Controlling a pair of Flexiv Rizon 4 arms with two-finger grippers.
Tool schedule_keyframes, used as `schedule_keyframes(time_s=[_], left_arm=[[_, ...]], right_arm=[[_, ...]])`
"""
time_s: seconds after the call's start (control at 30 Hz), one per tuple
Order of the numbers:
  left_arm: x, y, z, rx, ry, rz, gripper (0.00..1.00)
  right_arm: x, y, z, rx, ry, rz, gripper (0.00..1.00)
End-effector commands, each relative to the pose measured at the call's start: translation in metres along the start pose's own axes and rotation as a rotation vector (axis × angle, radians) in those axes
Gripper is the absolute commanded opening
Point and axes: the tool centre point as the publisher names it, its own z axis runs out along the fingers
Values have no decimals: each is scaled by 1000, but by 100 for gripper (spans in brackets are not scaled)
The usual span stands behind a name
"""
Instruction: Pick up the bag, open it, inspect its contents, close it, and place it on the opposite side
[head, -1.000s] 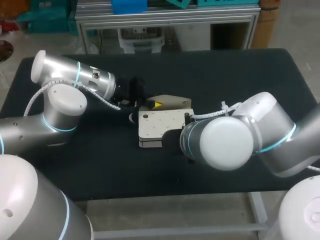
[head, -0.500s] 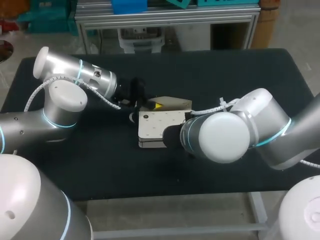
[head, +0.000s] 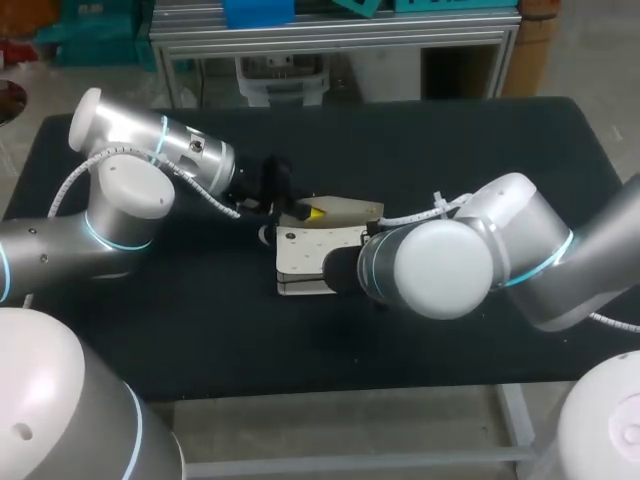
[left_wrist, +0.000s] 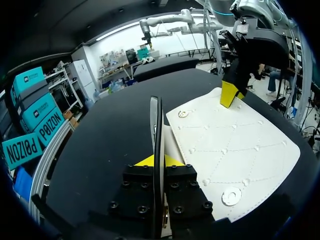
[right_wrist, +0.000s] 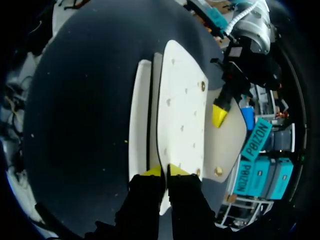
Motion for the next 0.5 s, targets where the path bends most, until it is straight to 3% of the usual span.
schedule_keyframes(time_s=[0.03, 0.5], left_arm=[[6, 6, 4, 19, -4, 31, 0], [30, -5, 3, 45, -112, 253, 0]], right_arm=[[5, -1, 2, -13, -162, -2, 0], [7, -2, 1, -8, -171, 16, 0]])
